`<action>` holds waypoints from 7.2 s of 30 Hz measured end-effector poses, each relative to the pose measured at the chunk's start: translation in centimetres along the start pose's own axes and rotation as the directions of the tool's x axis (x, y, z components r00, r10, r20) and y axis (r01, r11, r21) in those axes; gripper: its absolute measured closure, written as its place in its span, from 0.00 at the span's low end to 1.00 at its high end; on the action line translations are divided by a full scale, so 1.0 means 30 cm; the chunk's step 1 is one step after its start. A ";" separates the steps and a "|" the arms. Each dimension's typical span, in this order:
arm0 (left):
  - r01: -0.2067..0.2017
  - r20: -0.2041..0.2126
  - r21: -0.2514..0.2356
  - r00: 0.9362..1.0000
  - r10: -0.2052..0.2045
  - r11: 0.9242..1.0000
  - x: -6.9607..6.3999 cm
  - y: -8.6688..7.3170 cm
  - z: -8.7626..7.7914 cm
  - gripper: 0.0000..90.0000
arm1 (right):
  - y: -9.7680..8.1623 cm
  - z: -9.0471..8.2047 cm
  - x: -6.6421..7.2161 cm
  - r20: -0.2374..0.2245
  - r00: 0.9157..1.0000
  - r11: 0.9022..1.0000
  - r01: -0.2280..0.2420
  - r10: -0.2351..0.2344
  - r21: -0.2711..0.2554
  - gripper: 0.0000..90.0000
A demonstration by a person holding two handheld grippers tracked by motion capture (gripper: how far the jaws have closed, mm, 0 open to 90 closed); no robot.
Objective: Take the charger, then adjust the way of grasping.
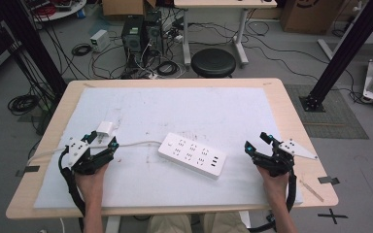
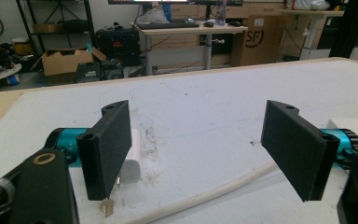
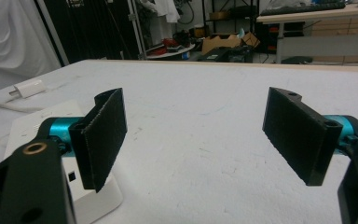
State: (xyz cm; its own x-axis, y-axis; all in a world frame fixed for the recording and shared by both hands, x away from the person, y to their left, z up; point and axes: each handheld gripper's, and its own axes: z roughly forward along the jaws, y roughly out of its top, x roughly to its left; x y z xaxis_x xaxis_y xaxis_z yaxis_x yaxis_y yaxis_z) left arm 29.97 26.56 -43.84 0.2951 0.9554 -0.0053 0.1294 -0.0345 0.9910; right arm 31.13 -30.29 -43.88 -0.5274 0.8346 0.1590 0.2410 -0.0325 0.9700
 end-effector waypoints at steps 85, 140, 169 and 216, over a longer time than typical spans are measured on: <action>0.097 -0.130 0.560 0.991 -0.028 0.823 0.190 0.067 0.324 0.28 | 0.000 0.004 0.011 0.007 1.000 1.000 0.027 -0.027 0.012 0.25; -0.039 -0.058 0.463 0.996 0.075 0.885 0.059 0.122 0.257 0.47 | 0.001 0.015 0.018 0.003 0.999 0.998 0.041 -0.041 0.039 0.25; -0.344 0.128 0.175 0.937 0.325 0.923 -0.285 0.229 0.118 0.47 | 0.008 0.026 0.016 -0.030 0.999 0.996 0.020 -0.018 0.082 0.25; -0.729 0.204 -0.192 0.625 0.754 0.657 -0.741 0.108 0.034 0.47 | 0.150 0.078 0.193 -0.494 0.868 0.989 0.017 0.058 0.144 0.25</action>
State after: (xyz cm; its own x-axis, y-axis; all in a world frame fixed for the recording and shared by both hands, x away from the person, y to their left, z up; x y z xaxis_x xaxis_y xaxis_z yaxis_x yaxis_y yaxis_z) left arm 24.80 4.91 -40.65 0.4750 0.5114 0.7162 -0.3119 -0.6631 0.6804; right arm 31.07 -24.30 -39.01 -0.8461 0.4506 0.2846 0.3473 0.0611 0.9358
